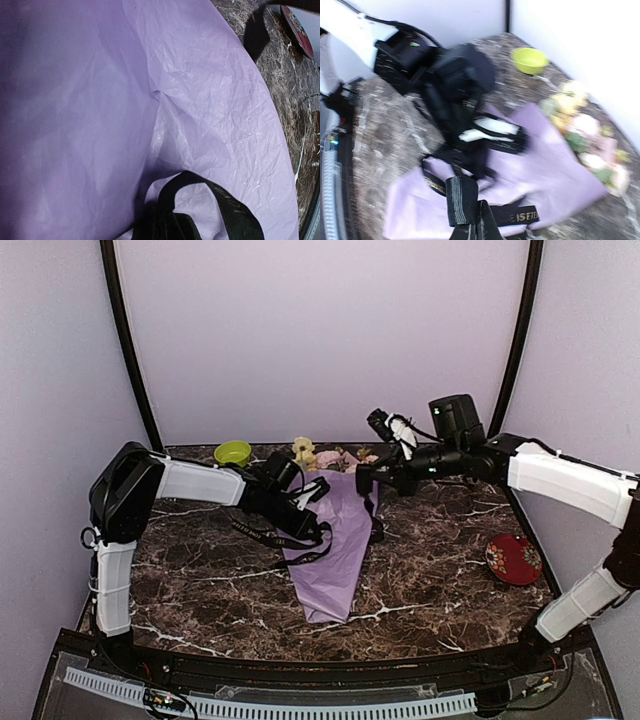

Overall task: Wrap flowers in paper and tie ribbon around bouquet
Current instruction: Place the right side of the ribbon on the folded bouquet.

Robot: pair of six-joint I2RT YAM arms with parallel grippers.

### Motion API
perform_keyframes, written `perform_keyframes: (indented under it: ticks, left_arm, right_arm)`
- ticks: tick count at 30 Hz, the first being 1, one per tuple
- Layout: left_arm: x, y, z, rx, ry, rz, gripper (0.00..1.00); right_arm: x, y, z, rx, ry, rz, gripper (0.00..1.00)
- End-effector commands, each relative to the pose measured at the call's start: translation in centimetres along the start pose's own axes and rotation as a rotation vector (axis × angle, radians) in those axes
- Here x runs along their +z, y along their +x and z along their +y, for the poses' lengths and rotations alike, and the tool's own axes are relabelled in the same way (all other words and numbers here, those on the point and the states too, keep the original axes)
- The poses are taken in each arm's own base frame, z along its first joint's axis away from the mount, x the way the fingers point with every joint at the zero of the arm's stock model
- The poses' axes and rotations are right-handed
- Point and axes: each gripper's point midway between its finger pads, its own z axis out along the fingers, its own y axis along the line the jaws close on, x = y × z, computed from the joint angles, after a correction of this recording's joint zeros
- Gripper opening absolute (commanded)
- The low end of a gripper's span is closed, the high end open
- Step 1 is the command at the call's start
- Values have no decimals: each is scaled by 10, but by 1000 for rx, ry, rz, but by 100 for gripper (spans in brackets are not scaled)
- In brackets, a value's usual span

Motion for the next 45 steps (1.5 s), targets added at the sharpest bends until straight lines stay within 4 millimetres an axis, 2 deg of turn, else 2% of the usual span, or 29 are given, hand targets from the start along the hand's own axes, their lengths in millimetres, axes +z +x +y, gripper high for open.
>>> perform_keyframes:
  ticks: [1,2,9,11,13,16,22,24,26,29,32,36,38,41,45]
  left_arm:
    - [-15,16,-2,-19,0,40,0]
    - [-19,14,-5,-22,10,25,0]
    - [-44,-2,-7,-37,33,-98,0]
    - [-51,-3,-7,-33,20,-113,0]
    - [-57,2,-3,-33,-14,-113,0]
    - [-70,12,5,-33,-77,-122,0]
    - [-109,19,-2,77,-142,-190,0]
    - [-125,16,-7,122,-160,-228,0]
    - [-142,11,-13,168,-170,-272,0]
    - [-159,6,-24,239,-167,-310,0]
    - [-163,6,-26,268,-170,-297,0]
    - [-163,1,-27,283,-169,-306,0]
    - [-162,-3,-28,289,-168,-313,0]
    - [-161,-11,-28,299,-167,-329,0]
    - [-157,-20,-27,313,-170,-327,0]
  right_arm:
    - [27,-33,40,122,-266,-166,0]
    - [35,-33,39,161,-282,-176,0]
    - [107,17,5,397,-218,-70,0]
    - [121,22,-3,441,-202,-41,0]
    - [130,24,-11,471,-175,-38,0]
    - [139,15,-21,487,-157,-66,0]
    - [172,-4,-40,531,-153,-99,0]
    - [190,-6,-33,564,-176,-100,0]
    - [210,-2,-17,568,-203,-74,0]
    - [231,-4,4,505,-207,-32,21]
    - [230,-8,5,419,-159,4,35]
    - [205,-14,-12,328,-53,14,51]
    - [187,-24,-16,293,-20,-4,54]
    - [167,-26,-18,268,-3,-18,56]
    - [149,-23,-6,260,-48,-48,56]
